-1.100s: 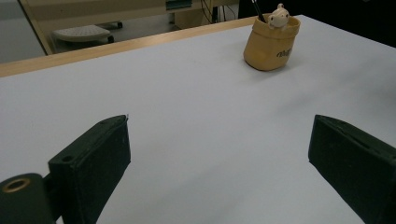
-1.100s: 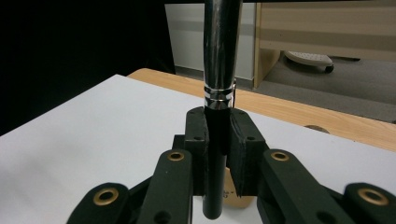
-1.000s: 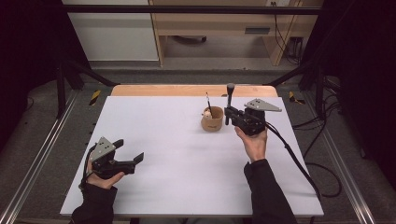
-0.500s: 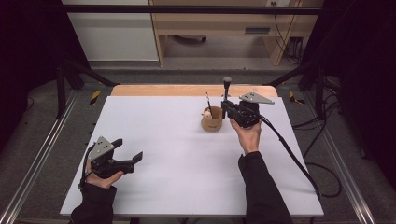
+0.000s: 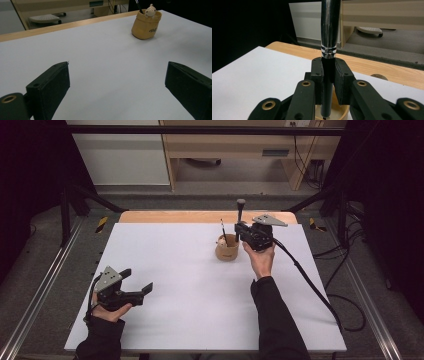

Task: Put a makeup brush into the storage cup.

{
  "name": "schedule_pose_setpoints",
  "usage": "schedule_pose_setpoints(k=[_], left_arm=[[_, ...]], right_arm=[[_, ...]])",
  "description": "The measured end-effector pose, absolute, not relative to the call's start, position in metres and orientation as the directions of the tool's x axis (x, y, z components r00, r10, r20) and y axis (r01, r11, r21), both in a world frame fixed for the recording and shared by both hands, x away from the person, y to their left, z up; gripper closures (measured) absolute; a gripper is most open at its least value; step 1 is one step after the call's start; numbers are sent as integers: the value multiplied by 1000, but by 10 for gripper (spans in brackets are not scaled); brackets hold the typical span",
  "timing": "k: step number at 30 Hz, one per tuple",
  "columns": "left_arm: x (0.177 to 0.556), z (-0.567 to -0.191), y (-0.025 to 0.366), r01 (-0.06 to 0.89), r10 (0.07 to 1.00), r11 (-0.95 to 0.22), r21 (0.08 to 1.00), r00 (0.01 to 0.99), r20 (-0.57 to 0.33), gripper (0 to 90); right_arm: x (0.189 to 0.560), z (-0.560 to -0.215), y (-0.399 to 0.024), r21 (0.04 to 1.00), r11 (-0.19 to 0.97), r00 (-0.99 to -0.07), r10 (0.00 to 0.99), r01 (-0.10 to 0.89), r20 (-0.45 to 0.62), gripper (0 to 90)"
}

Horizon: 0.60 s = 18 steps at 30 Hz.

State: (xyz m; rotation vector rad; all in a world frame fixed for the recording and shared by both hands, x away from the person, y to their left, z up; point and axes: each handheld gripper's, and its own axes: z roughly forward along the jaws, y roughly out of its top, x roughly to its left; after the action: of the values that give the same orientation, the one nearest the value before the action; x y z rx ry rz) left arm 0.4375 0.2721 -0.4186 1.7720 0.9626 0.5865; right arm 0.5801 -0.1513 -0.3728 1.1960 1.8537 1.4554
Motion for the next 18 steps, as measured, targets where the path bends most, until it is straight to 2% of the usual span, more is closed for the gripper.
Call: schedule_pose_setpoints(k=[18], left_arm=[[438, -419, 272, 340, 820, -195, 920, 571, -37, 49]], right_arm=[[600, -391, -145, 935, 37, -471, 870, 353, 143, 793]])
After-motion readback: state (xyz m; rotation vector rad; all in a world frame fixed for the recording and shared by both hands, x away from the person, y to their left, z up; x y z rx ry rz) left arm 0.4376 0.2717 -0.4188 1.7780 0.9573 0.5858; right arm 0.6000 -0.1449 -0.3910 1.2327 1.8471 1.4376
